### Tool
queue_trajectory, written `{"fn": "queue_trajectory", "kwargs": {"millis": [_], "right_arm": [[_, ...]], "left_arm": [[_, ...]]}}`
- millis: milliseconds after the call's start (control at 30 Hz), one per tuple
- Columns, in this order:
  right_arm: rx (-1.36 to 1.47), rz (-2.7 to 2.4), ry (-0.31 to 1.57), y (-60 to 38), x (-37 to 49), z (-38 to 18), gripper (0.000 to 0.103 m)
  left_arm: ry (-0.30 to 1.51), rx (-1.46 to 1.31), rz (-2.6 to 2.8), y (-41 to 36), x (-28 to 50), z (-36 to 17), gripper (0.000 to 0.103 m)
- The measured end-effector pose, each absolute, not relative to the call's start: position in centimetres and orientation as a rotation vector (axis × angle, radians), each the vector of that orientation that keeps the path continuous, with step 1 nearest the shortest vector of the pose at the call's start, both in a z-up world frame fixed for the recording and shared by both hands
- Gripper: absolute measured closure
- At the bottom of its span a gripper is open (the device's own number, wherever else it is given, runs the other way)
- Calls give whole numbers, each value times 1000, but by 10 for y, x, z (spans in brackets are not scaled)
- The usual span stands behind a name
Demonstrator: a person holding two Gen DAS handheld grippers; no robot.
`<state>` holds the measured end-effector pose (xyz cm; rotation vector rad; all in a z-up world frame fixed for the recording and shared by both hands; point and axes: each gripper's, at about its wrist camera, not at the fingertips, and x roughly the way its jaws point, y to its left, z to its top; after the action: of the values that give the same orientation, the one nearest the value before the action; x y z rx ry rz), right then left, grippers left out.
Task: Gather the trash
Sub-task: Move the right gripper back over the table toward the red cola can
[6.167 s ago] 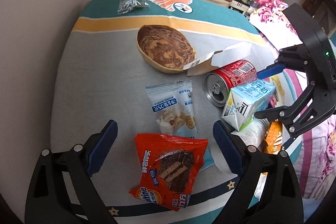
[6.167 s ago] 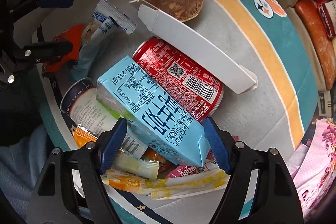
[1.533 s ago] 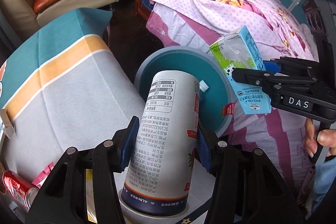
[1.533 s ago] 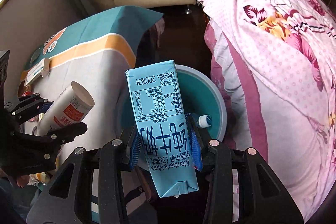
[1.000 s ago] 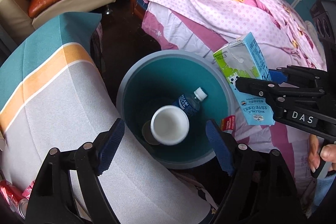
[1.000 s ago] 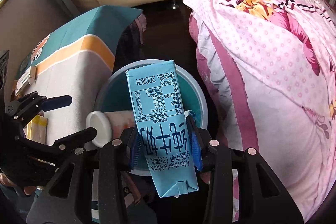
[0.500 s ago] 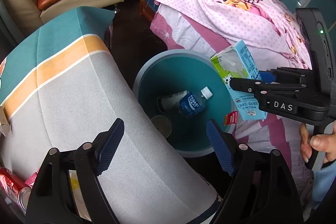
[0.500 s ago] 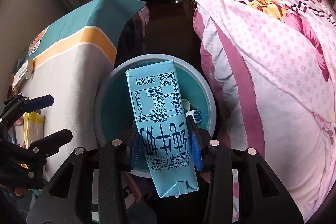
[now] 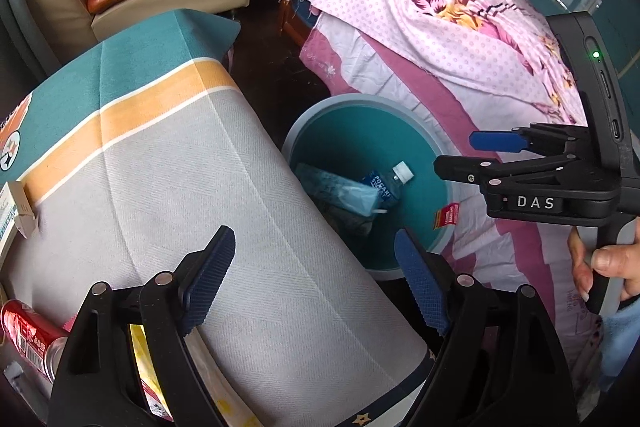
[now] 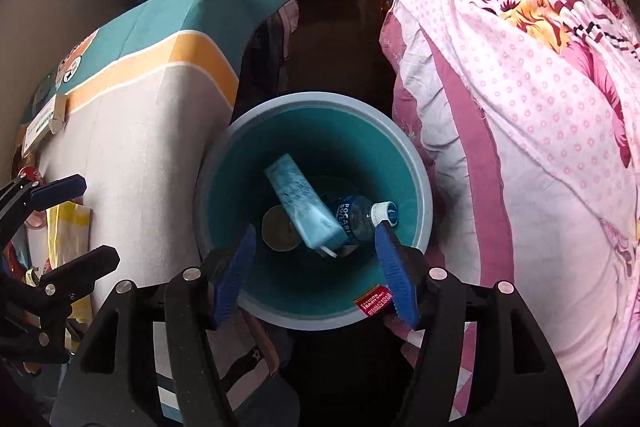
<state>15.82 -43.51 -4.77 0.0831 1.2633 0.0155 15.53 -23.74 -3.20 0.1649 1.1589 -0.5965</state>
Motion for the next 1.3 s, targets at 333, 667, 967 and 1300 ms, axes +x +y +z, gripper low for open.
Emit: {"fn": "queue_trajectory", "kwargs": {"millis": [333,667,967,1300], "right_arm": [[-3,37,1255,-390,151,-16,28],[-118,111,1256,-311,147,10,26],[-246,237,1261,-210,153,22,26],[-393,392,1288,-102,168,3,26]], "left_arm": [[1110,96,-548,-181,144,-11,10],[1089,34,-459,-93,128,-2,10],[1085,-8,-322,10,117,-1,10],[1083,-118,-166,121,111,-8,10]]}}
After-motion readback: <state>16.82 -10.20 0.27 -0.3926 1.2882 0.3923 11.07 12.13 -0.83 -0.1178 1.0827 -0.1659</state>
